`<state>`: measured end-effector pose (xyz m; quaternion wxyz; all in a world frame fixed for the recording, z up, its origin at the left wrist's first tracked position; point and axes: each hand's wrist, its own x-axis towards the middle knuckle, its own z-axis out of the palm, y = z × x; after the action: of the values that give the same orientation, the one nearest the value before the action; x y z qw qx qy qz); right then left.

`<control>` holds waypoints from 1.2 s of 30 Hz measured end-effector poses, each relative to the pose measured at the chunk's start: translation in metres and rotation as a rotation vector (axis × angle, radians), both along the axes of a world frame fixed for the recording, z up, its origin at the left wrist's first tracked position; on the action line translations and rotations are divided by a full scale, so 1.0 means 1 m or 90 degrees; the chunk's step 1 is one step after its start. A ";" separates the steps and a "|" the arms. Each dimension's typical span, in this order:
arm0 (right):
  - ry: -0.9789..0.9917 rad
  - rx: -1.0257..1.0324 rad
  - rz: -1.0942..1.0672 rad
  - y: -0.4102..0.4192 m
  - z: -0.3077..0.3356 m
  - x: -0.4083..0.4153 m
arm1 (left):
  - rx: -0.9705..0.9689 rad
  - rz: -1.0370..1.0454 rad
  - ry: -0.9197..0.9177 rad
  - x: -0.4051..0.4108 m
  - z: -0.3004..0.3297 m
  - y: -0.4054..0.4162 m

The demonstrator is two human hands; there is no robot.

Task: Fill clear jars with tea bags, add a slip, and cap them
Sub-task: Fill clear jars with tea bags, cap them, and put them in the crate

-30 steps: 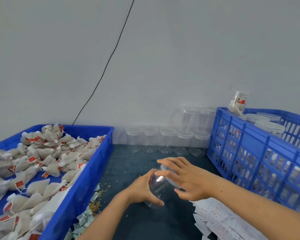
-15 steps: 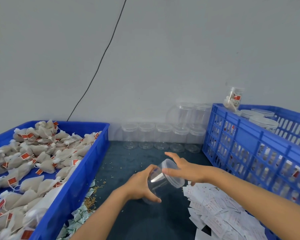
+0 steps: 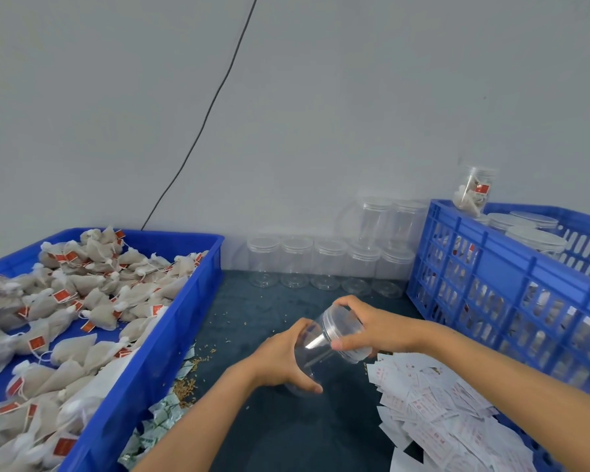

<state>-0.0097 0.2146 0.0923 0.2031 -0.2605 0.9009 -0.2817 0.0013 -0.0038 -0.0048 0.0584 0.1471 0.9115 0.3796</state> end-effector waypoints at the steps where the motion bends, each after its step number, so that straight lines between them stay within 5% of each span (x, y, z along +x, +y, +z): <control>1: 0.041 0.012 0.031 0.002 0.003 -0.001 | 0.007 -0.001 0.002 0.000 -0.001 0.000; 6: 0.278 0.018 0.082 0.007 0.004 -0.004 | 0.104 0.031 -0.017 0.000 -0.011 -0.004; 15: 0.017 -0.334 -0.298 -0.009 -0.096 -0.007 | 0.288 0.112 -0.031 0.026 -0.037 -0.014; 21: 0.121 -0.158 -0.247 -0.030 -0.122 -0.009 | 0.245 0.141 -0.064 0.032 -0.036 -0.020; 27: 0.068 -0.027 -0.203 -0.029 -0.102 -0.017 | 0.232 0.091 -0.145 0.036 -0.022 -0.028; 32: 0.113 -0.176 -0.230 -0.038 -0.046 -0.021 | 0.064 0.008 -0.206 0.025 0.020 -0.048; 36: 0.143 -0.309 -0.218 -0.069 0.008 -0.013 | -0.096 0.071 -0.111 0.009 0.062 -0.062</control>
<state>-0.0222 0.1459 0.1004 -0.0160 -0.1750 0.8549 -0.4882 0.0108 -0.0662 0.0575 0.1272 0.0579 0.9357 0.3238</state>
